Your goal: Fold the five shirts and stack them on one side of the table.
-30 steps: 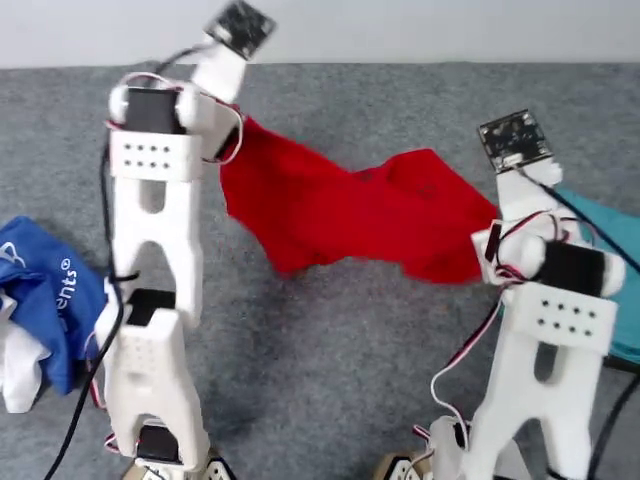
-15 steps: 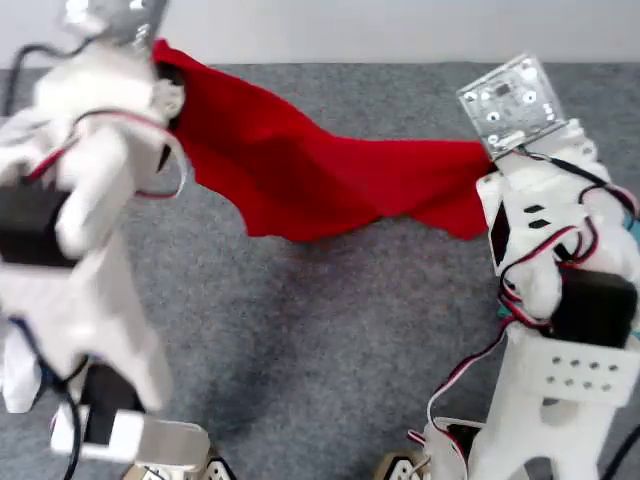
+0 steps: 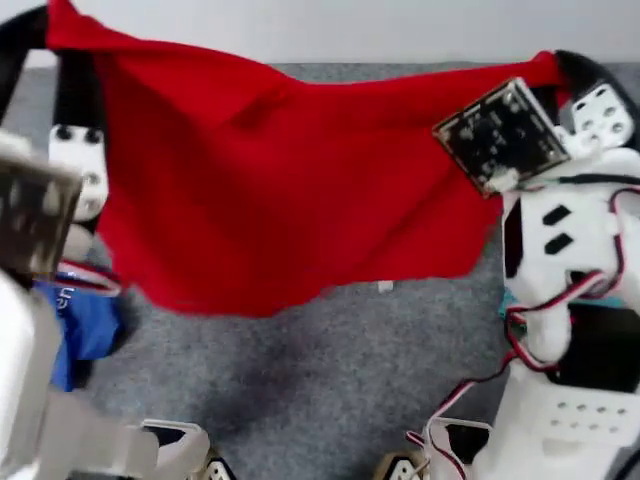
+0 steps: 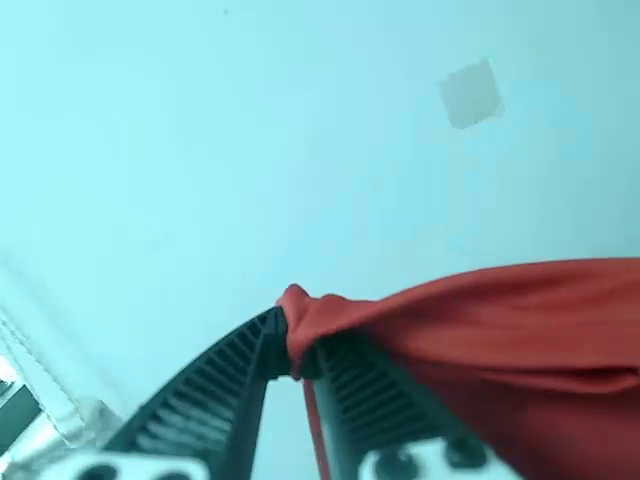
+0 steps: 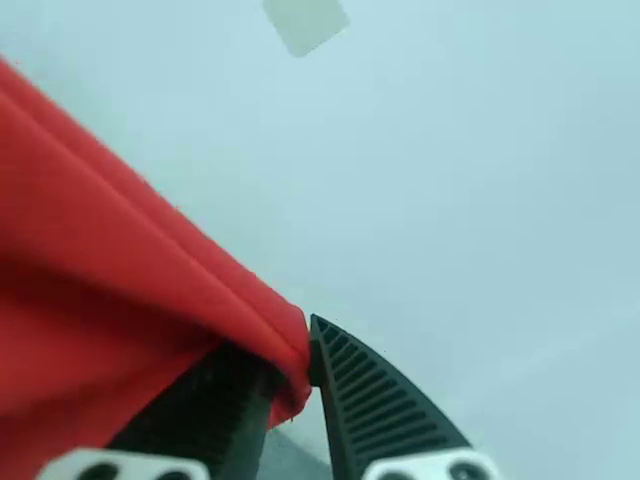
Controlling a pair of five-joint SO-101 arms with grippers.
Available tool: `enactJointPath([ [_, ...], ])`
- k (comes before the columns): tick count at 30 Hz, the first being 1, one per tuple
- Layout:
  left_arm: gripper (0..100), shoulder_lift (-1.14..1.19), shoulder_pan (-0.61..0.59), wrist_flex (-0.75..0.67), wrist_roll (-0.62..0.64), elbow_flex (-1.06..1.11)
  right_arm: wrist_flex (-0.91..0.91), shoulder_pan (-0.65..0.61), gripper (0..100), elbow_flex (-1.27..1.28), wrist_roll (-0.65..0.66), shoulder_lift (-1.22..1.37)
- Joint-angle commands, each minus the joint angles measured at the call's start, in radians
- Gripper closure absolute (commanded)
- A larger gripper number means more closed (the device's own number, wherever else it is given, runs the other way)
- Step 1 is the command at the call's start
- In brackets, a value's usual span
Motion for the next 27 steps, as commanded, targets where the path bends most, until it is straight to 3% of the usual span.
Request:
enactJointPath([
  [1,100,-0.048,-0.003,-0.014,-0.021,-0.013,-0.013,-0.002,98.8,-0.072,0.023,-0.056],
  [6,100,-0.104,-0.003,0.068,-0.029,-0.018,0.053,-0.001,98.8,-0.072,0.072,-0.128],
  [13,100,-0.207,-0.012,0.184,-0.140,-0.016,0.180,0.042,98.8,-0.072,0.115,-0.277],
  [20,100,-0.285,-0.014,0.190,-0.212,-0.010,0.239,0.159,98.8,-0.068,0.195,-0.387],
  [27,100,-0.287,-0.015,0.172,-0.262,-0.012,0.245,0.176,98.8,-0.064,0.232,-0.406],
])
